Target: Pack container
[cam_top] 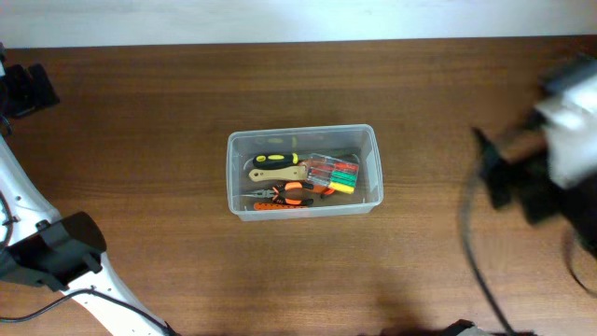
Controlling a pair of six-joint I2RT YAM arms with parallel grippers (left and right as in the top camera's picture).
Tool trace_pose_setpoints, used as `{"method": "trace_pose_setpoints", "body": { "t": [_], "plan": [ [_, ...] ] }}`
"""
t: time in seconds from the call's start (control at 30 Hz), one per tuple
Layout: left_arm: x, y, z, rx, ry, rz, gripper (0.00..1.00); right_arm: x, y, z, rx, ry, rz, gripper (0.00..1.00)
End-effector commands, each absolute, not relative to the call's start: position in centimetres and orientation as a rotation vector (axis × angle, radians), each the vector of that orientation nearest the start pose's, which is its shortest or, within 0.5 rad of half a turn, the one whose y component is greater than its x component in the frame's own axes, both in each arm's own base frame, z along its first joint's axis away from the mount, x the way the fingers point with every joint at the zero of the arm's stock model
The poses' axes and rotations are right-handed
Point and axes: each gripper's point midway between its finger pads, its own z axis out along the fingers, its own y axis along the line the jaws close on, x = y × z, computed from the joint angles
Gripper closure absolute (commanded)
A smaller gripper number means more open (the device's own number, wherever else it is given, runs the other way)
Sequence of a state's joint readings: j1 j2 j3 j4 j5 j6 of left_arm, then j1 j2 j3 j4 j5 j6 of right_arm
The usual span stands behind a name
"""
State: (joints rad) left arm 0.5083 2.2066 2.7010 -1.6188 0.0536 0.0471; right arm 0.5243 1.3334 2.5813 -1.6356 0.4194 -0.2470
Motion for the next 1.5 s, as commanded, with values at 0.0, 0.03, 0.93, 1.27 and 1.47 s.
{"method": "trace_pose_setpoints", "body": {
  "t": [0.0,0.03,0.93,1.27,1.47],
  "plan": [
    [41.4,22.1,27.7,-0.613,2.615,0.086,0.01,16.5,0.0,54.6,-0.270,1.826,-0.200,0.01],
    [41.4,22.0,27.7,-0.614,2.615,0.086,0.01,15.6,-0.4,54.7,-0.254,1.813,-0.185,0.01],
    [41.4,22.1,27.7,-0.614,2.615,0.086,0.01,19.4,2.0,19.7,-0.200,1.989,0.048,0.01],
    [41.4,22.1,27.7,-0.614,2.615,0.086,0.01,20.4,1.9,13.7,-0.201,1.963,0.044,0.01],
    [41.4,22.1,27.7,-0.614,2.615,0.086,0.01,20.7,1.9,11.8,-0.200,1.989,0.048,0.01]
  ]
}}
